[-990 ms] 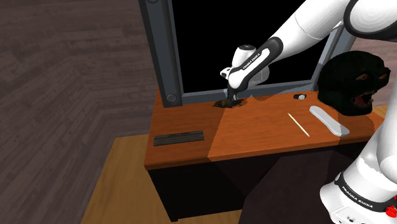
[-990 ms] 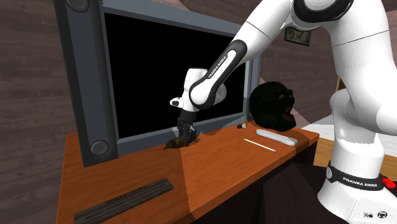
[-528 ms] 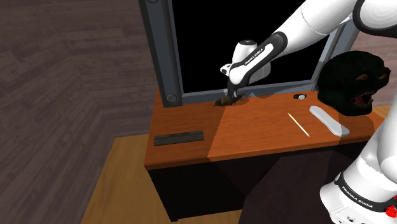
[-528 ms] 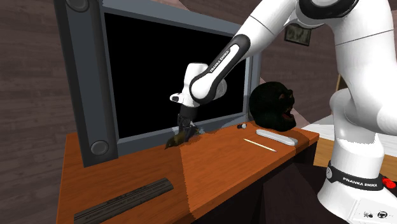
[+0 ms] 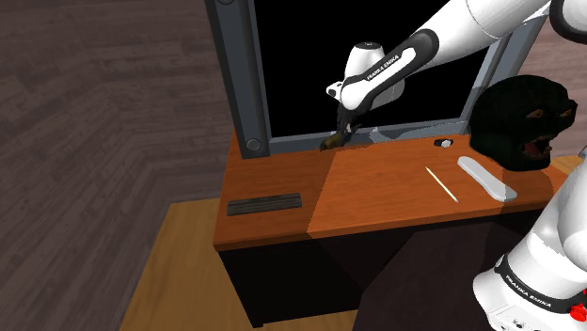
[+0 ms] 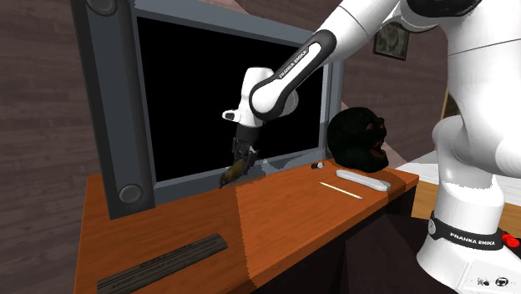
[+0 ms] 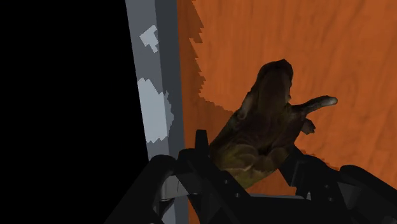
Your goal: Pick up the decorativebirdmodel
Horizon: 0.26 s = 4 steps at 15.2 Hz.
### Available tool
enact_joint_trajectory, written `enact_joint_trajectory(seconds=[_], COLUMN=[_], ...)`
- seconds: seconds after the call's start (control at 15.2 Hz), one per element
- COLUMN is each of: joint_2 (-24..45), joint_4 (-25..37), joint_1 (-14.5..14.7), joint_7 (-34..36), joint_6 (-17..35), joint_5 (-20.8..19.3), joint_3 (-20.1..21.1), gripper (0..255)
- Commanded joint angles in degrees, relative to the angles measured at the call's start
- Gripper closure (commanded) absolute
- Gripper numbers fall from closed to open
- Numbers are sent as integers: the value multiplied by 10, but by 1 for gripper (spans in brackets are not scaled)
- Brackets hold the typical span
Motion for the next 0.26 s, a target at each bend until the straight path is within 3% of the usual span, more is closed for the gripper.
enact_joint_trajectory(seconds=[0.0, 0.2], joint_2=[-10, -15], joint_4=[4, 7], joint_1=[1, 1], joint_7=[3, 4], joint_6=[-14, -22], joint_5=[-4, -6], joint_3=[-1, -2], gripper=[255, 255])
